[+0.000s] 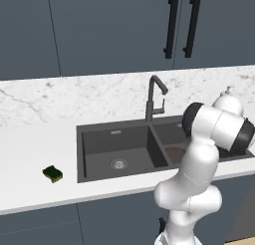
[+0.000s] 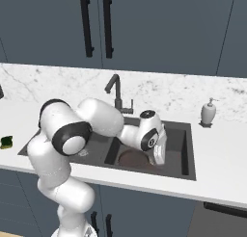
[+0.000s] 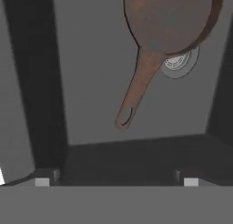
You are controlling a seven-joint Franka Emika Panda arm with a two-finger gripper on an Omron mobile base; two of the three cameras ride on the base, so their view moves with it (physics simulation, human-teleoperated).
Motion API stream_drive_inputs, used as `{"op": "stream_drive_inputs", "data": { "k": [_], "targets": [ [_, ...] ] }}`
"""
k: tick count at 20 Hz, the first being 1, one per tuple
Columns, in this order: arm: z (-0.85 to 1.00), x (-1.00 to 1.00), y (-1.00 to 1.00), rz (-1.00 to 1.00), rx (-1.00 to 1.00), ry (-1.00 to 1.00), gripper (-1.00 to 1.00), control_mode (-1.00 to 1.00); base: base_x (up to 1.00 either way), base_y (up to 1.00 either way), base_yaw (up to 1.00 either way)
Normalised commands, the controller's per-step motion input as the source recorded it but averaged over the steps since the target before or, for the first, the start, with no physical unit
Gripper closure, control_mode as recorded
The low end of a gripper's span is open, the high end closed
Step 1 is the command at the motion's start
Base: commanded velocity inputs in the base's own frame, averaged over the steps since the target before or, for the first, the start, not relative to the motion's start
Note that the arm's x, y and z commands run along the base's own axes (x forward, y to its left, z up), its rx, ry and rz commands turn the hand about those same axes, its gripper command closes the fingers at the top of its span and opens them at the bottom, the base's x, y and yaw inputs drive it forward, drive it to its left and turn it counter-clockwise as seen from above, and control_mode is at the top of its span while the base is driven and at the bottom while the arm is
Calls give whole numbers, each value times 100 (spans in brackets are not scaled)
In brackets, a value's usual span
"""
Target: Pick the pan and sponge and place them into the sink. Then turn on the water.
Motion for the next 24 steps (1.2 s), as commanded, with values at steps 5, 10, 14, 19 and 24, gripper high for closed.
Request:
{"op": "stream_drive_inputs", "data": {
  "k": [5,10,14,19,24],
  "targets": [
    [99,-71,5,5,0,-24,-100,-100,0,0,0],
    [100,-57,20,0,4,-18,-100,-100,0,0,0],
    [100,-64,31,-11,15,-11,-100,-100,0,0,0],
    [95,-69,40,-26,23,-7,-100,-100,0,0,0],
    [93,-49,45,-40,28,-2,-100,-100,0,0,0]
  ]
}}
